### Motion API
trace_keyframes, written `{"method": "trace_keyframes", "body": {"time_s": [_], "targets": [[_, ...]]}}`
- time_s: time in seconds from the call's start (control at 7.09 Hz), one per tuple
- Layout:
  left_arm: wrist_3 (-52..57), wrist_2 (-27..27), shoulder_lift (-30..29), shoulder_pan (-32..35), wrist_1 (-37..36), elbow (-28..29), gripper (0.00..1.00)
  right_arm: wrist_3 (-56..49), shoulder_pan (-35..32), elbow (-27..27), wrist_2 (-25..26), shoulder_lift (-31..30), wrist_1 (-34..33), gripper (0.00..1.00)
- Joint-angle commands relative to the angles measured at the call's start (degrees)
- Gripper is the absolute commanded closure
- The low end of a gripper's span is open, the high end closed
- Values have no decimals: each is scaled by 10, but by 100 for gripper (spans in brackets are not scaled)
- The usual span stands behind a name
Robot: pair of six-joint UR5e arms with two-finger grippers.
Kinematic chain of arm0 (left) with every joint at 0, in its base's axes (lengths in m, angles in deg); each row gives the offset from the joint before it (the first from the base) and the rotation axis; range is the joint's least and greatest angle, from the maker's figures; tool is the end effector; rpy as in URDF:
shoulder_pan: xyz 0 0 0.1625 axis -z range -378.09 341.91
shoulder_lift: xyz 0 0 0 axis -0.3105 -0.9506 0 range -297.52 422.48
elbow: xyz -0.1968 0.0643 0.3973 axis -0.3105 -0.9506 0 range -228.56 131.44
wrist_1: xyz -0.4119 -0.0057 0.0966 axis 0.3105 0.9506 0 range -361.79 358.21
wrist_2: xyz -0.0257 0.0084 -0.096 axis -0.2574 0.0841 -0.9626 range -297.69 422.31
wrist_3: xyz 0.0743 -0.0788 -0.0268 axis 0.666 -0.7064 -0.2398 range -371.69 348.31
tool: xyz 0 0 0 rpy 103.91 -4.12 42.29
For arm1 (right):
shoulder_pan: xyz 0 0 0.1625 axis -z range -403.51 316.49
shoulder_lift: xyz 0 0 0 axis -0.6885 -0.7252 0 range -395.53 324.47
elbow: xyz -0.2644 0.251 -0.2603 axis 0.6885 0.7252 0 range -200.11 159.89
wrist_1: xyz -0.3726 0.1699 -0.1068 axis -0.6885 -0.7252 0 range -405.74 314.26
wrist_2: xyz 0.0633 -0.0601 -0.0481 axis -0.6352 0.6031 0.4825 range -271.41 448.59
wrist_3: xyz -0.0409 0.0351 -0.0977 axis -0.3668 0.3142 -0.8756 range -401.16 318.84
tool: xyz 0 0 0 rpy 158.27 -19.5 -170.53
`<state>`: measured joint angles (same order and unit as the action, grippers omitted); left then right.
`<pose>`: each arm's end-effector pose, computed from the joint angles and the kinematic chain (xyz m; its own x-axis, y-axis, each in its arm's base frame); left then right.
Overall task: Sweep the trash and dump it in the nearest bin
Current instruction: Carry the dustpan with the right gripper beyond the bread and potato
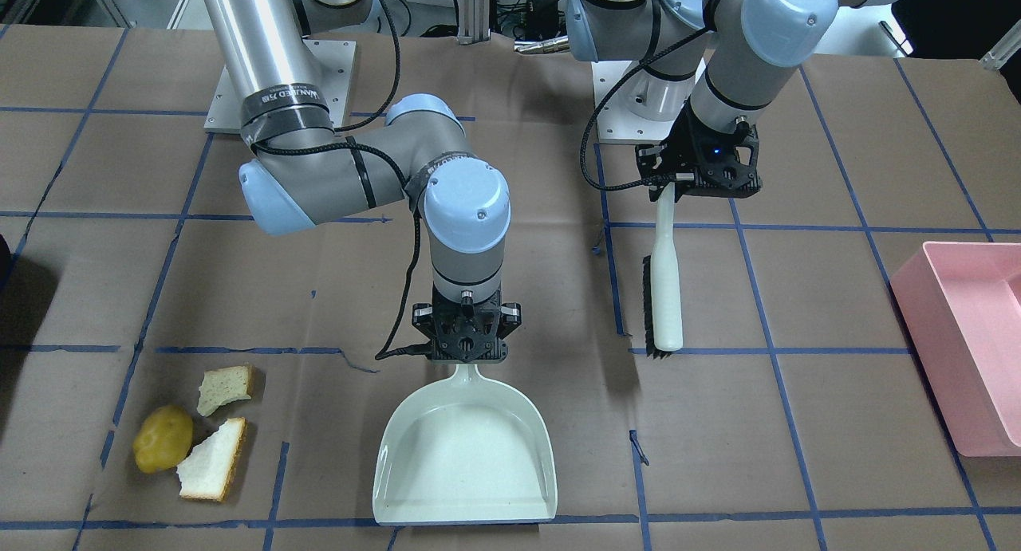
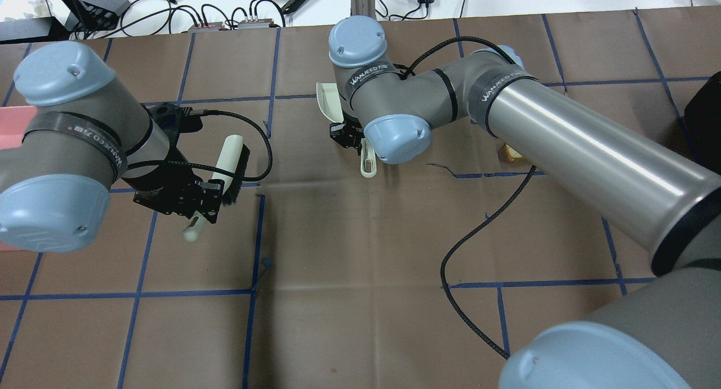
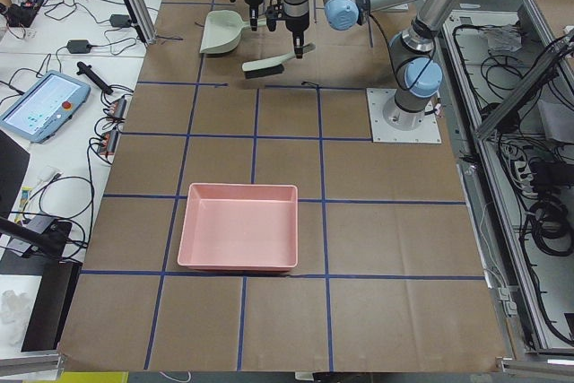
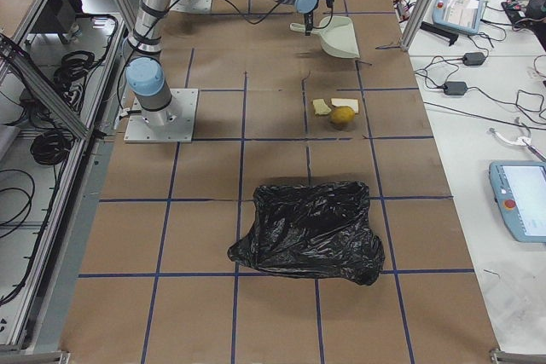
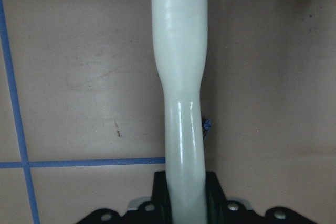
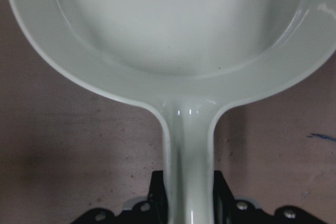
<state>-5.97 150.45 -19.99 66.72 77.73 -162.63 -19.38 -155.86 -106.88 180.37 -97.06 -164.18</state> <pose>-0.0989 -0.4243 0.3709 -0.9991 0.0053 0.0426 0.0097 0.9947 0.1019 0.3797 -0.5819 0.2793 -0.9999 -0.0089 0.0081 -0.0093 0.9979 -0.0636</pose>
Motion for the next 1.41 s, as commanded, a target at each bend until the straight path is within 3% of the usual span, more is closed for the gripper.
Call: {"method": "trace_keyframes", "body": {"time_s": [0.0,0.28,0.71,0.99,1.27], "targets": [[-2,-2,-1,0,-3,-1,100,-1,5,1,3,-43,49,96],[-2,-3,-1,0,-10,-9,100,-15,29,3,3,-64,67,96],[-2,-3,-7,0,-22,-9,100,-145,91,-2,4,-112,148,96],[0,-4,-2,1,-23,-9,100,-296,159,-5,9,-151,209,96],[0,-3,-2,4,-22,-9,100,-482,229,-5,65,-177,249,94]]}}
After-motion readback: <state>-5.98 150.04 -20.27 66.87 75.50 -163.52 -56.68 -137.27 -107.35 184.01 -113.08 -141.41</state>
